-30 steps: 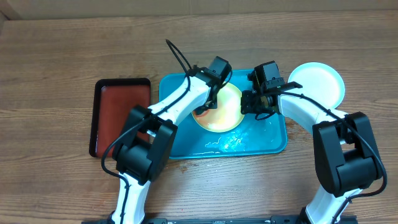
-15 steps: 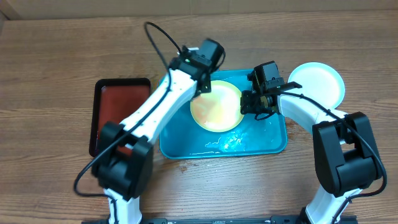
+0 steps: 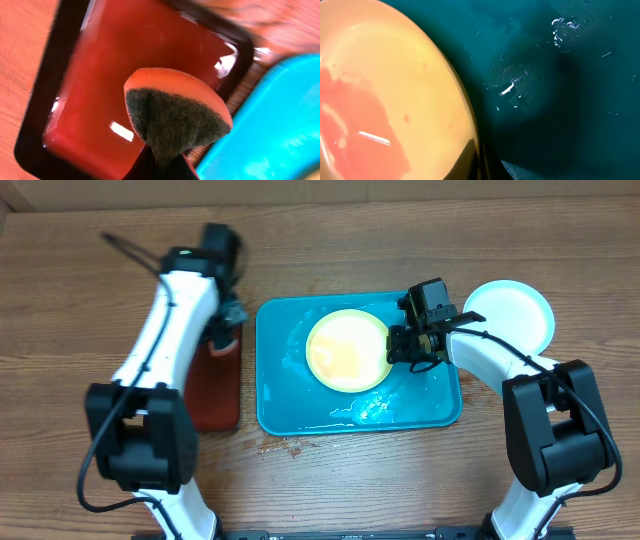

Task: Clean dirty plates on tray and stack at the side
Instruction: 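Move the left sponge back over the black tray, then lift the yellow plate with the right gripper and carry it right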

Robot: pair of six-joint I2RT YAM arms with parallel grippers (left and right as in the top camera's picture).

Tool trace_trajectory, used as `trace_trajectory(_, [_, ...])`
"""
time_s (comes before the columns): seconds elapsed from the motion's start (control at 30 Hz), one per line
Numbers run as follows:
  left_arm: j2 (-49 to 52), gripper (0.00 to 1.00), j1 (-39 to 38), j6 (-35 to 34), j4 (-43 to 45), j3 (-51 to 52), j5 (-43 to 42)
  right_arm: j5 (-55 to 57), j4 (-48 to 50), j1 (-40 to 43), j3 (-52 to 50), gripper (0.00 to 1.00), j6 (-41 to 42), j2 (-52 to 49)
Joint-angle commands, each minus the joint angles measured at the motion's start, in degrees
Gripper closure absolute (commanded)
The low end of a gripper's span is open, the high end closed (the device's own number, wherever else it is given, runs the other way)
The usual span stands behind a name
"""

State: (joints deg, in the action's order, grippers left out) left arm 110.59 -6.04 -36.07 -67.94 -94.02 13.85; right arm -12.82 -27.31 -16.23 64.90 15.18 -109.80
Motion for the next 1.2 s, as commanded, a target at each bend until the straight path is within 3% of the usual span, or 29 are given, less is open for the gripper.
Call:
trace_trajectory(0.0, [-0.1,0.96,4.9,-0.3,1.5,3.5,-6.6,1.9,0.4,-0.2,-0.7,0.96,0.1,-1.8])
trace_trajectory(0.3, [0.7,0.95,8.4,0.1,14.3,16.4,-7.0,1.9,0.0,-0.2,-0.7,0.96,0.1,-1.8])
trace_trajectory(0.57, [0.7,0.95,9.3,0.1,17.2,17.8,-2.7,1.6,-0.5,-0.2,-0.6,0.96,-0.2,-1.7])
trace_trajectory(0.67, [0.7,0.73,9.5,0.1,17.5,17.7,-2.7,1.2,-2.9,-0.2,1.2,0.96,-0.4,-1.0])
trace_trajectory(0.83, [0.5,0.66,10.1,0.1,16.3,15.7,-3.5,2.2,-9.4,-0.6,6.5,0.96,-5.9,2.1])
trace_trajectory(1.03, [0.5,0.59,10.3,0.1,10.5,8.4,-3.5,12.4,-17.0,-3.8,14.1,0.96,-8.3,3.4])
trace_trajectory(1.1, [0.5,0.50,10.3,0.1,9.0,6.1,-3.9,15.5,-20.0,-5.8,17.7,0.96,-9.9,3.4])
trace_trajectory(1.17, [0.5,0.34,10.3,0.1,8.1,4.7,-4.8,19.6,-22.5,-8.2,21.0,0.96,-11.0,3.4])
